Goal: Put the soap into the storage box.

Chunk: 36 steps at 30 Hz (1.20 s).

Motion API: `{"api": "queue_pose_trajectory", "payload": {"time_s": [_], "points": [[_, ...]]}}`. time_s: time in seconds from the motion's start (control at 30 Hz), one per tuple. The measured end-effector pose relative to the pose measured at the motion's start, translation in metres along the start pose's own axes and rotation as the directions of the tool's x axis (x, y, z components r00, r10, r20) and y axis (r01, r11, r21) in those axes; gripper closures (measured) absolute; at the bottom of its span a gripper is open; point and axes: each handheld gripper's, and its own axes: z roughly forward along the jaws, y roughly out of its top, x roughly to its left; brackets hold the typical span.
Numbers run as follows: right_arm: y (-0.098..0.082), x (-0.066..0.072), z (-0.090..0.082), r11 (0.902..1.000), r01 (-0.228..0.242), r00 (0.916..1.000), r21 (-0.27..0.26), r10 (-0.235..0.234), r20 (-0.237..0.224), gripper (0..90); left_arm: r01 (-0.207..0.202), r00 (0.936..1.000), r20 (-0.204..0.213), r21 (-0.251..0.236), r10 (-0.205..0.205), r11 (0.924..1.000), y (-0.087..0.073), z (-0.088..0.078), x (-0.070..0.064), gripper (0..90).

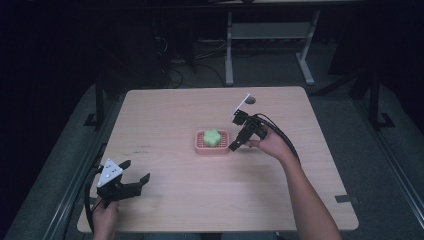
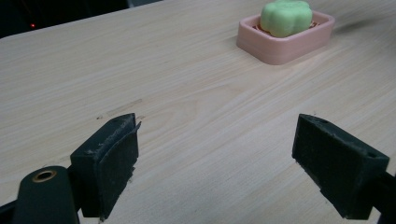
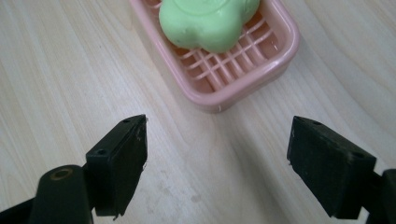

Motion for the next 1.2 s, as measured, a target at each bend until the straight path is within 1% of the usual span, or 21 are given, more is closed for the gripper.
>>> {"api": "queue_pose_trajectory", "payload": {"time_s": [0.03,0.17,0.2,0.27,0.3,0.53,0.57,0.6,0.63,0.87,0.97,1.03,1.1,1.17,1.2], "points": [[-0.004,0.000,-0.001,1.0000,-0.007,1.0000,-0.002,0.007,-0.006,19.6,0.001,1.0000,-0.002,0.001,-0.001,1.0000,0.000,0.000,0.000,14.2],[-0.009,0.000,-0.001,0.9999,-0.011,0.9999,0.006,0.011,-0.006,19.7,-0.003,1.0000,-0.001,0.003,0.003,1.0000,0.000,0.000,0.000,14.2],[-0.011,-0.001,-0.002,1.0000,-0.004,1.0000,-0.004,0.004,-0.002,19.9,-0.002,1.0000,-0.001,0.003,0.002,1.0000,0.000,0.000,0.000,14.2],[-0.017,-0.001,-0.003,0.9998,-0.017,0.9998,-0.007,0.017,-0.006,19.9,-0.003,1.0000,0.001,0.004,0.003,1.0000,0.000,0.000,0.000,14.2],[-0.017,-0.001,-0.003,0.9998,-0.017,0.9998,-0.007,0.017,-0.006,19.9,-0.003,1.0000,0.001,0.004,0.003,1.0000,0.000,0.000,0.000,14.2],[-0.033,0.000,-0.003,0.9995,-0.025,0.9997,-0.018,0.024,-0.008,20.0,-0.003,1.0000,0.000,0.004,0.003,1.0000,0.000,0.000,0.000,14.2],[-0.035,0.000,-0.003,0.9995,-0.027,0.9996,-0.019,0.027,-0.006,20.0,-0.007,1.0000,0.000,0.007,0.007,0.9999,0.000,0.000,0.000,14.2],[-0.035,0.000,-0.003,0.9995,-0.027,0.9996,-0.019,0.027,-0.006,20.0,-0.007,1.0000,0.000,0.007,0.007,0.9999,0.000,0.000,0.000,14.2],[-0.038,-0.001,-0.003,0.9993,-0.037,0.9993,-0.002,0.037,-0.009,19.5,-0.008,1.0000,0.000,0.008,0.008,0.9999,0.000,0.000,0.000,14.2],[-0.047,0.000,-0.005,0.9990,-0.036,0.9993,-0.027,0.036,-0.006,20.1,-0.007,1.0000,0.001,0.010,0.007,0.9999,0.000,0.001,-0.001,14.2],[-0.052,0.000,-0.004,0.9988,-0.040,0.9992,-0.028,0.040,-0.008,20.1,-0.006,1.0000,0.001,0.009,0.006,0.9999,0.000,0.001,-0.001,14.2],[-0.054,0.000,-0.003,0.9988,-0.047,0.9988,-0.014,0.047,-0.011,19.5,-0.005,1.0000,0.001,0.009,0.005,0.9999,0.000,0.001,-0.001,14.2],[-0.056,0.001,-0.004,0.9989,-0.046,0.9989,-0.013,0.046,-0.012,19.7,-0.006,1.0000,0.001,0.010,0.006,0.9999,-0.001,0.001,-0.001,14.2],[-0.058,0.003,-0.006,0.9988,-0.038,0.9993,-0.031,0.038,-0.007,20.5,-0.008,1.0000,0.001,0.011,0.007,0.9999,0.000,0.001,-0.001,14.2],[-0.060,0.004,-0.007,0.9985,-0.039,0.9992,-0.039,0.038,-0.013,20.5,-0.007,1.0000,0.001,0.011,0.007,0.9999,0.000,0.001,-0.001,14.2]]}}
